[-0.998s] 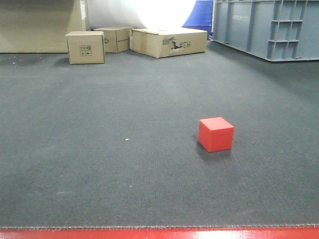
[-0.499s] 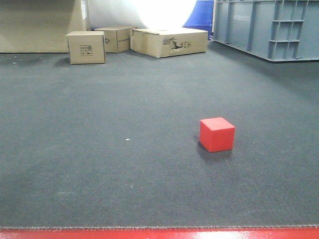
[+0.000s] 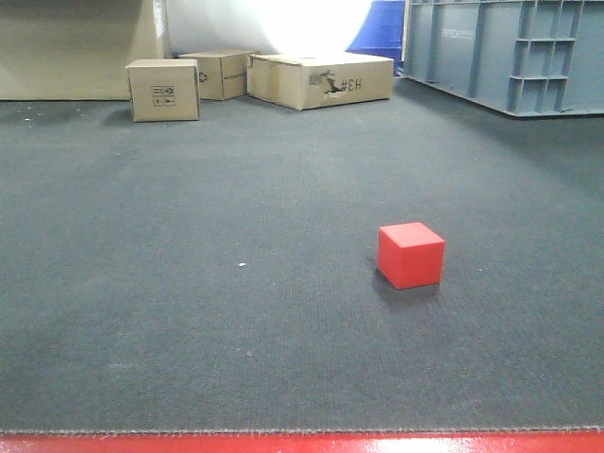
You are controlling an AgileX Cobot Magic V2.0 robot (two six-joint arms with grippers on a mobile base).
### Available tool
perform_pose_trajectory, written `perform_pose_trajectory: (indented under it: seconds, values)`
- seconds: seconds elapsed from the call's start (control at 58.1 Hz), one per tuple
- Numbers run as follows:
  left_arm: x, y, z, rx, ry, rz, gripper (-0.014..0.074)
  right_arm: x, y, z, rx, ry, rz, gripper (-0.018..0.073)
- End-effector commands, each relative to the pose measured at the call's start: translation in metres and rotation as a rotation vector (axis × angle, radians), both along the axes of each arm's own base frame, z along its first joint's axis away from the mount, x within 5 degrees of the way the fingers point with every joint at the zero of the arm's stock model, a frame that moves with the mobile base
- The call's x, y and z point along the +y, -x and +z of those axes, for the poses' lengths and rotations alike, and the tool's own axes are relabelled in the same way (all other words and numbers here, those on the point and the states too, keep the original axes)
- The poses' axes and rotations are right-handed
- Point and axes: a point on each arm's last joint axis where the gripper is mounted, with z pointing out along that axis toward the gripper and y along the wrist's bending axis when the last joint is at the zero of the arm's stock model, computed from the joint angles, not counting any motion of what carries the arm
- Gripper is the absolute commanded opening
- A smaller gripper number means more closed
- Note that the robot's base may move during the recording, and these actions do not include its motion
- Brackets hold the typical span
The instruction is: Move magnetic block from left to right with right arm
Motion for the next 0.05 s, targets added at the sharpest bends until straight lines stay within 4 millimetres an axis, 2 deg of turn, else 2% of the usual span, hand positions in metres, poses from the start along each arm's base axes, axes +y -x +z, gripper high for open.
perform_pose_trajectory:
  seconds: [0.0,0.034]
  values:
    - [0.0007,0.0010,0.0054,-0.084,0.019,0.005,-0.0126,0.0003,0.0019,0.0094,-0.111,0.031,-0.001,0.0058]
    - [0.0007,0.0010,0.0054,-0.084,0.019,0.005,-0.0126,0.0003,0.0019,0.0094,-0.111,0.031,-0.001,0.0058]
